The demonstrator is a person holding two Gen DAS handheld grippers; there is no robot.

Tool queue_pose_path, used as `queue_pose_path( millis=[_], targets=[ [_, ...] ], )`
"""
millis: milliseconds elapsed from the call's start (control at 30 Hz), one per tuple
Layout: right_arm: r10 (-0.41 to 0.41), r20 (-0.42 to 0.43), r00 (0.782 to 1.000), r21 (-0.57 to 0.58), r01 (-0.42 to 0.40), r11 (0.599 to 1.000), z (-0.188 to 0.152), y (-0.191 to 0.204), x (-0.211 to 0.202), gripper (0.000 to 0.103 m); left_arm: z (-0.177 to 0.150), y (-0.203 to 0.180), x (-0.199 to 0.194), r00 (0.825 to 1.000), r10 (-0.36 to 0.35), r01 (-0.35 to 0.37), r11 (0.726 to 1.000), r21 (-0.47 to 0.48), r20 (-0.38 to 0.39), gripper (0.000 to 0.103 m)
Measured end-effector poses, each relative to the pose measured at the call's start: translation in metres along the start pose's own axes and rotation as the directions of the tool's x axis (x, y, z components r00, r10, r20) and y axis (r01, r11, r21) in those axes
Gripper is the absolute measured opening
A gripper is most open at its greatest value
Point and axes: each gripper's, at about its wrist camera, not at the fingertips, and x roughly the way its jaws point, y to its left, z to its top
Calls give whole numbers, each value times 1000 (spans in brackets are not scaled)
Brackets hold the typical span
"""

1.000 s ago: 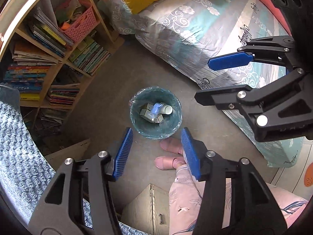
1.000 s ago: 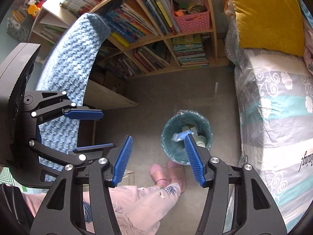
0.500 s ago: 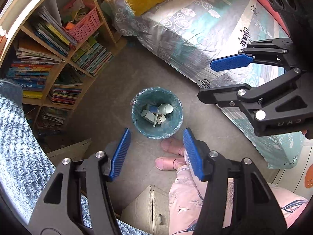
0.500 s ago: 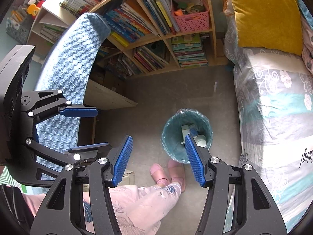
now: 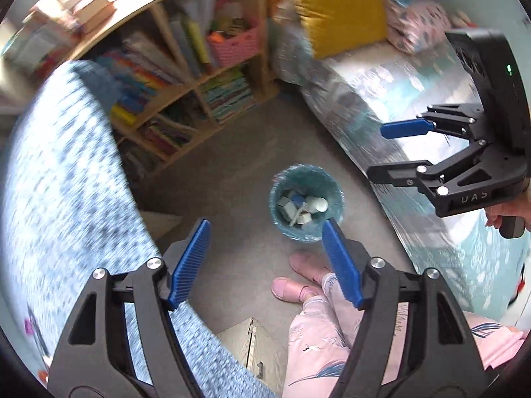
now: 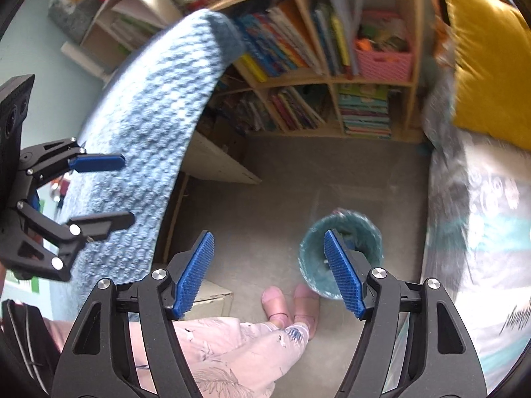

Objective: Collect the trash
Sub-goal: 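Swing both open tools back over the can, gum pack and toothbrush package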

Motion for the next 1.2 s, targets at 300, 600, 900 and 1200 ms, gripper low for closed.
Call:
queue_pose_path(
  millis=[300, 600, 900, 1200],
  targets=[
    [128, -36, 991, -333, -133, 933, 70, 111, 22, 87, -71, 101, -76, 963, 264, -228, 903, -363, 50, 87],
    [215, -96, 972, -585, -230, 778, 108, 229, 37, 91, -160, 167, -125, 917, 399, -328, 739, -589, -11, 93],
    [243, -190, 951, -755, -300, 583, 117, 334, 58, 93, -238, 198, -153, 878, 464, -406, 587, -701, -120, 96],
    [254, -256, 933, -853, -341, 395, 117, 427, 82, 93, -300, 241, -173, 845, 489, -464, 466, -753, -217, 96]
  ],
)
